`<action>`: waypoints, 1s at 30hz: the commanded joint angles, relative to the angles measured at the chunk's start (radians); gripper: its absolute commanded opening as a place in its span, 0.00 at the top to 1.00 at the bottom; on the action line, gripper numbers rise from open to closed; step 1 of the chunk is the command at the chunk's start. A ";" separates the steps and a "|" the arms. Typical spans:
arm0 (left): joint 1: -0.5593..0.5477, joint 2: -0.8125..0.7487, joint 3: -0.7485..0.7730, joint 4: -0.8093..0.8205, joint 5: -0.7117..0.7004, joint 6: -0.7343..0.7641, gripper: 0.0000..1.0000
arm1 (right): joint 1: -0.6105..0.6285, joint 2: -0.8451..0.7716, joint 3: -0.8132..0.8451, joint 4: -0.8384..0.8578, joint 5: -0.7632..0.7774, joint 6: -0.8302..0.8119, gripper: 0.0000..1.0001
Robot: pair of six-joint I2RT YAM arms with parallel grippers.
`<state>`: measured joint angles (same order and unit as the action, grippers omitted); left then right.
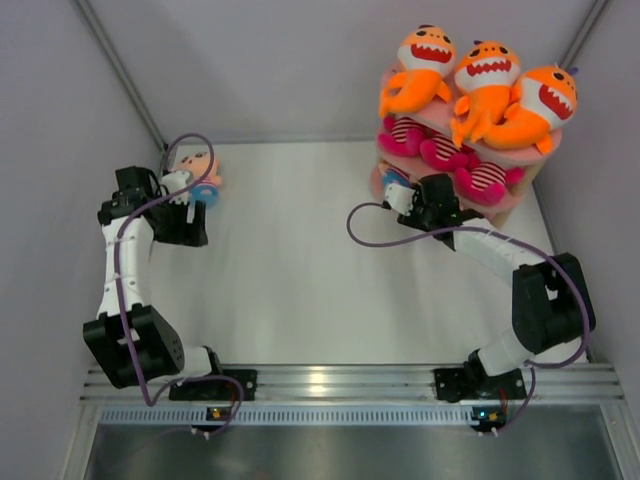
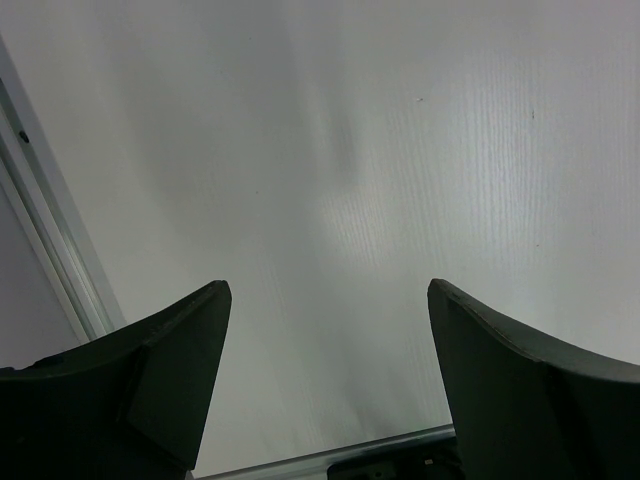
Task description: Place and organize the stuffed toys onto the shelf
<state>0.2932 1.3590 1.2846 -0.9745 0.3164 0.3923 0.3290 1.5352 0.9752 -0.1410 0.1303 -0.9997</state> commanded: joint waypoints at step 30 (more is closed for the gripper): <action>-0.111 0.827 0.866 -0.010 -0.505 -0.063 0.23 | 0.438 -0.325 0.036 -0.062 0.045 0.237 0.39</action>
<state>0.1726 2.1464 2.0716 -0.9890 -0.1371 0.3431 0.7364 1.2488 1.0260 -0.2295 0.1894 -0.7990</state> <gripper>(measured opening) 0.781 0.612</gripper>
